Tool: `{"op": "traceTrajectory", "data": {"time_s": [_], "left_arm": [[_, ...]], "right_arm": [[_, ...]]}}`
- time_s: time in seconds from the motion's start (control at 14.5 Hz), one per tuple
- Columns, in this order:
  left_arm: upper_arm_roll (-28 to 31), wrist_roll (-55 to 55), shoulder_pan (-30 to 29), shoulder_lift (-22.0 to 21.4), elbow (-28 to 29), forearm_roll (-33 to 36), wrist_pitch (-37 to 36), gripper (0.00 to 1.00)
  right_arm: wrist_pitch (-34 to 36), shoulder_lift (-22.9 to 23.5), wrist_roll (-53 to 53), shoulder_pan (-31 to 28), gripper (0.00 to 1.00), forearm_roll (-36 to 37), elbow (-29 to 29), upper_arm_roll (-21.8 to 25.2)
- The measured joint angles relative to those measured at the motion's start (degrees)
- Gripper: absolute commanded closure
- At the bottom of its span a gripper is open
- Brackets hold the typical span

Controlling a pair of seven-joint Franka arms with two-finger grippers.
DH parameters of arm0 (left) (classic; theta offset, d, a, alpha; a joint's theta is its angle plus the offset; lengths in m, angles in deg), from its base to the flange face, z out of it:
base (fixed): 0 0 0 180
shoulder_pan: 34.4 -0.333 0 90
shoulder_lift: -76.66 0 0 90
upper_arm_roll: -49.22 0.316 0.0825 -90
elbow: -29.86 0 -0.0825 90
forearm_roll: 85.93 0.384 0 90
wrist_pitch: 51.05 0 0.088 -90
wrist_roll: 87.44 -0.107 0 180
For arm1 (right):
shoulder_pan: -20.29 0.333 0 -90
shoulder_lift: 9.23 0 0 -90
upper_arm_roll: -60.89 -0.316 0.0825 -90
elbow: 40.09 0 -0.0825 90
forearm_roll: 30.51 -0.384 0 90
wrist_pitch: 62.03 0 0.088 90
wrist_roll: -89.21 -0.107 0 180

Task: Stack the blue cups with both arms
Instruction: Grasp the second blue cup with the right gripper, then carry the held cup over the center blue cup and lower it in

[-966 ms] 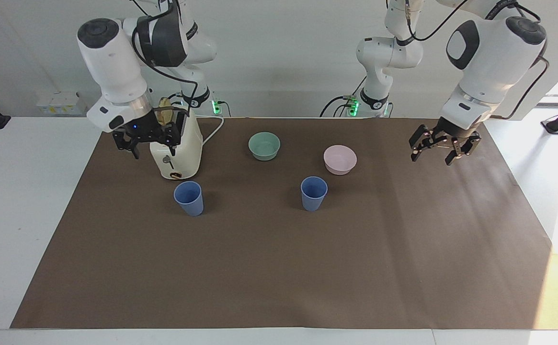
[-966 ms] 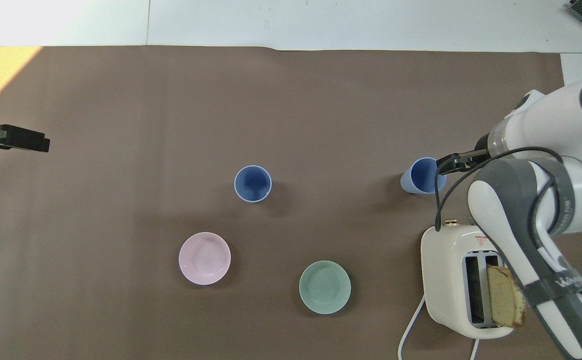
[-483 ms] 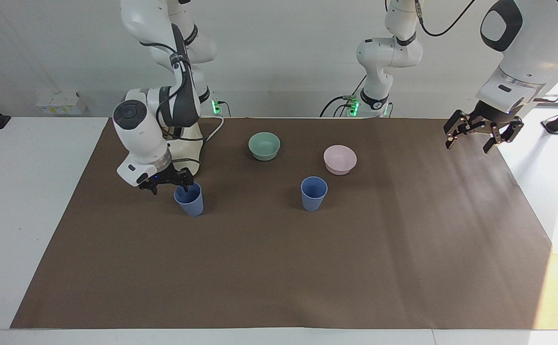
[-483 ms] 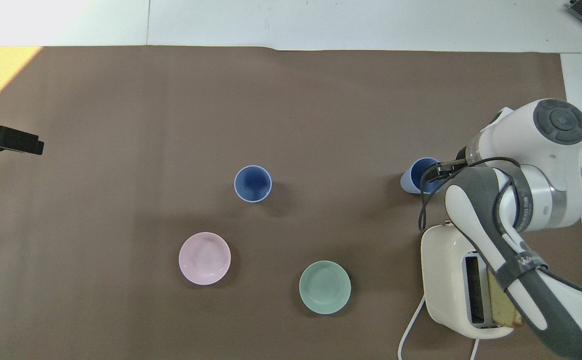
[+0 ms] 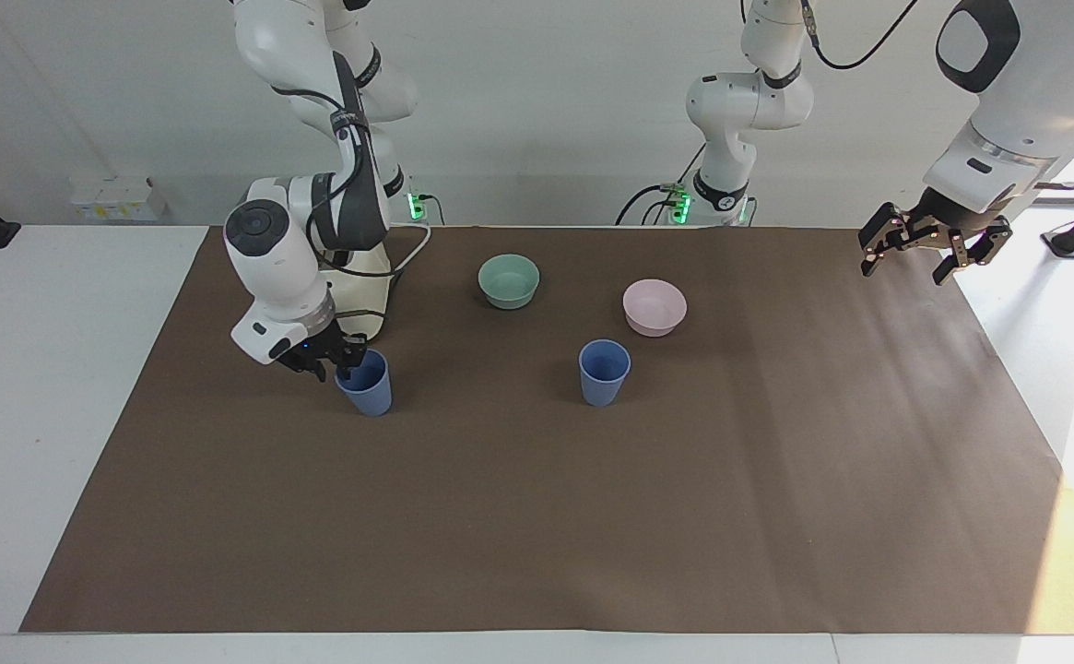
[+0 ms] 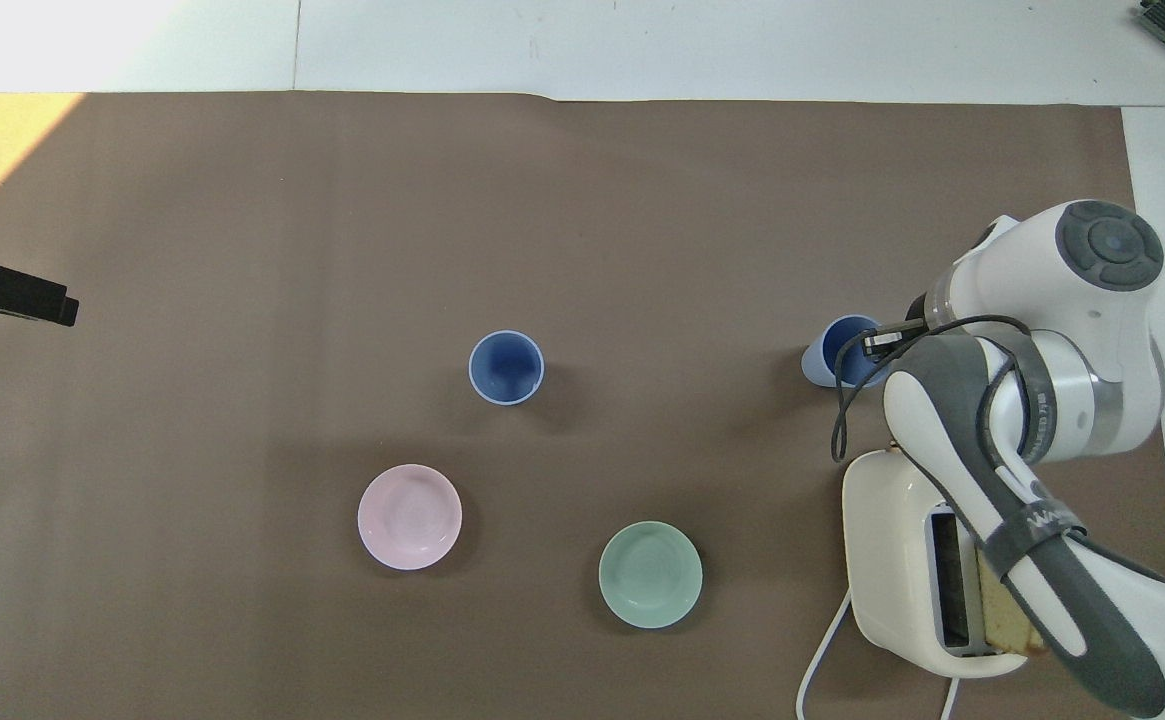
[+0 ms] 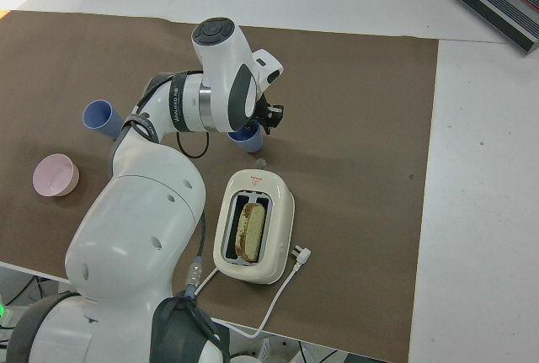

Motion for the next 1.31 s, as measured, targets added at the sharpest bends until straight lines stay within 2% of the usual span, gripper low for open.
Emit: {"op": "traceTrajectory", "data": {"time_s": [0.34, 0.62, 0.9, 1.1, 1.31], "left_arm": [[0.03, -0.02, 0.00, -1.00, 0.38, 0.03, -1.06, 0.00], [0.08, -0.02, 0.00, -1.27, 0.49, 0.04, -1.63, 0.00], [0.14, -0.02, -0.03, -1.42, 0.50, 0.06, -1.70, 0.00], [0.20, -0.02, -0.07, -1.44, 0.50, 0.07, -1.70, 0.00], [0.12, -0.02, -0.07, -1.66, 0.38, 0.07, -1.68, 0.00]], "right_arm": [[2.41, -0.32, 0.00, 1.57, 1.00, -0.48, 2.14, -0.39], [16.43, -0.89, -4.01, 2.47, 1.00, -1.68, 13.51, -1.92], [24.44, -1.44, -15.58, 5.96, 1.00, -2.87, 22.48, -5.40], [25.05, -1.35, -24.18, 11.63, 1.00, -4.40, 25.78, -6.06], [21.48, -0.35, -31.95, 15.63, 1.00, -8.26, 26.71, -6.86]]}}
